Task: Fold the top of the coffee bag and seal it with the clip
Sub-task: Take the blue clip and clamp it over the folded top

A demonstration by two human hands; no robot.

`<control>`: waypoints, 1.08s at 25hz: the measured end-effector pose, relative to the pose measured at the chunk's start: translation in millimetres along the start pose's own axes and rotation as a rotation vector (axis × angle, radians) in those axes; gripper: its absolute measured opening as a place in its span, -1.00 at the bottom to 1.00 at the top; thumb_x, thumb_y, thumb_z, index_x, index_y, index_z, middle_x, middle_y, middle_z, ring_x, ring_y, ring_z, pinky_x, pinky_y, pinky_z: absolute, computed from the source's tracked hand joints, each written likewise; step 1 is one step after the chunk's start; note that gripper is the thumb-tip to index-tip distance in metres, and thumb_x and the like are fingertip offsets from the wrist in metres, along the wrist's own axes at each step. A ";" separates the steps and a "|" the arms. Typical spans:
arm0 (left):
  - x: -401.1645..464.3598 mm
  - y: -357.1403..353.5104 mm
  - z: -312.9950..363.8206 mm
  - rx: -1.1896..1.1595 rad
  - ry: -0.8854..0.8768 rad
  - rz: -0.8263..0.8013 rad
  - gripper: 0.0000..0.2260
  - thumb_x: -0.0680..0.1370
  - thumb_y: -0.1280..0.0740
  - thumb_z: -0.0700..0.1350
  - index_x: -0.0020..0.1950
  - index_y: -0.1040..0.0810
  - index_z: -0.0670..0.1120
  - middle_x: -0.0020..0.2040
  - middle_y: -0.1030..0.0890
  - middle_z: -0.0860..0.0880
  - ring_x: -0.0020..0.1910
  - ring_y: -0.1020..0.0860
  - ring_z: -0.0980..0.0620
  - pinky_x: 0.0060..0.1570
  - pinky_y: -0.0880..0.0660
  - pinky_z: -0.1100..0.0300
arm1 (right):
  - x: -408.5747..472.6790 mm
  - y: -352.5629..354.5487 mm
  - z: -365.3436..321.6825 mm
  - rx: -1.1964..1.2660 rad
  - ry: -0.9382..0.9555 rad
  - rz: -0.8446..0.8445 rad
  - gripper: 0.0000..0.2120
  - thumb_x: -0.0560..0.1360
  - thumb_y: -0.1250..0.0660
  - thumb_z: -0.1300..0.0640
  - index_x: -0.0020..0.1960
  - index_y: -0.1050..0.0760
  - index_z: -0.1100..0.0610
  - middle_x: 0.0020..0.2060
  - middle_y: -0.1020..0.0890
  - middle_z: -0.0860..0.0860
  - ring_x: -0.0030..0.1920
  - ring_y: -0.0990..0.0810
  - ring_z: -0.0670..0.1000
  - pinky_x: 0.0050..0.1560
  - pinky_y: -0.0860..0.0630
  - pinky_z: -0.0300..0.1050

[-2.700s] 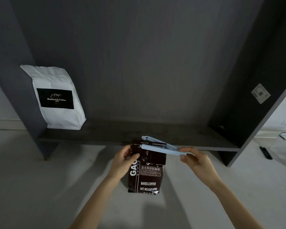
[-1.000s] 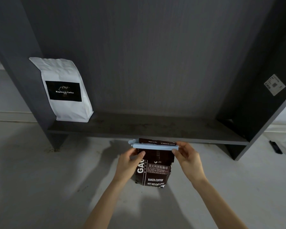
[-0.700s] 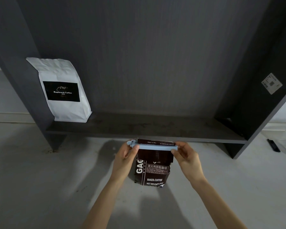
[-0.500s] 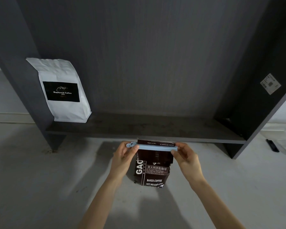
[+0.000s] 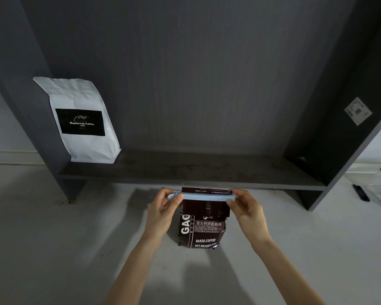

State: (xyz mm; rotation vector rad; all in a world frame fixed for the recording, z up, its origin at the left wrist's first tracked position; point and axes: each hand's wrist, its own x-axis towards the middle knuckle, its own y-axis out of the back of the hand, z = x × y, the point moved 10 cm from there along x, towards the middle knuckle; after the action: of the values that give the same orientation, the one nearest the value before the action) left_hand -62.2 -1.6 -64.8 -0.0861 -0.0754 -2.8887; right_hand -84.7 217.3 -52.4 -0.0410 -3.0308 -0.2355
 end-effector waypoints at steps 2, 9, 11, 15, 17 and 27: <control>-0.1 0.2 -1.8 -0.027 0.004 0.009 -0.92 0.47 -0.32 -0.13 -0.11 -0.50 -0.13 -0.19 -0.64 0.05 -0.28 -0.58 0.35 -0.26 -0.42 0.57 | -1.6 -1.9 1.4 0.030 -0.005 0.004 -0.79 0.46 -0.28 0.31 -0.10 -0.46 0.00 -0.24 -0.59 0.13 -0.30 -0.56 -0.14 -0.29 -0.49 -0.47; -0.5 -2.8 -4.7 -0.063 -0.004 -0.012 -0.92 0.48 -0.29 -0.17 -0.10 -0.55 -0.02 -0.25 -0.67 0.20 -0.19 -0.58 0.36 -0.22 -0.42 0.58 | -4.7 -4.8 8.8 0.080 -0.019 0.010 -0.76 0.49 -0.24 0.25 0.12 -0.44 0.05 -0.21 -0.60 -0.05 -0.22 -0.60 -0.21 -0.28 -0.47 -0.52; -2.7 -7.6 -11.3 -0.030 0.002 -0.083 -0.88 0.48 -0.29 -0.18 -0.06 -0.54 0.04 -0.22 -0.65 0.27 -0.11 -0.57 0.34 -0.17 -0.42 0.58 | -7.0 -5.8 16.8 0.086 -0.018 0.007 -0.74 0.49 -0.24 0.27 0.12 -0.44 0.02 -0.12 -0.62 -0.08 -0.17 -0.60 -0.29 -0.22 -0.48 -0.53; -8.3 -15.2 -51.0 0.030 0.083 -0.180 -0.64 0.47 -0.30 -0.26 0.24 -0.39 -0.04 0.12 -0.53 0.10 0.20 -0.47 0.09 0.09 -0.45 0.39 | -18.2 -17.2 50.6 -0.004 -0.089 -0.050 -0.73 0.48 -0.25 0.28 0.15 -0.46 0.07 0.06 -0.59 0.01 0.07 -0.57 -0.05 -0.12 -0.48 -0.52; -14.5 -16.2 -69.4 0.069 0.134 -0.202 -0.53 0.44 -0.35 -0.21 0.30 -0.31 -0.02 0.19 -0.47 0.05 0.24 -0.43 0.04 0.17 -0.44 0.27 | -26.9 -25.6 63.2 -0.076 -0.109 -0.103 -0.68 0.48 -0.24 0.29 0.22 -0.42 0.11 0.11 -0.56 0.01 0.10 -0.54 -0.01 -0.04 -0.46 -0.45; -16.9 -10.5 -77.9 0.288 0.083 -0.100 -0.68 0.46 -0.32 -0.26 0.22 -0.48 -0.18 0.08 -0.54 0.06 -0.03 -0.50 0.37 -0.16 -0.33 0.67 | -35.1 -29.0 68.8 -0.153 -0.114 -0.076 -0.54 0.45 -0.27 0.34 0.31 -0.34 0.08 0.17 -0.49 -0.02 0.18 -0.49 -0.02 0.15 -0.50 -0.13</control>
State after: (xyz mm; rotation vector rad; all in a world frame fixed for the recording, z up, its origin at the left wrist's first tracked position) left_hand -52.5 8.1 -144.0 0.0930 -0.4904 -2.9410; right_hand -57.6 198.7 -128.1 0.0513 -3.1234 -0.4877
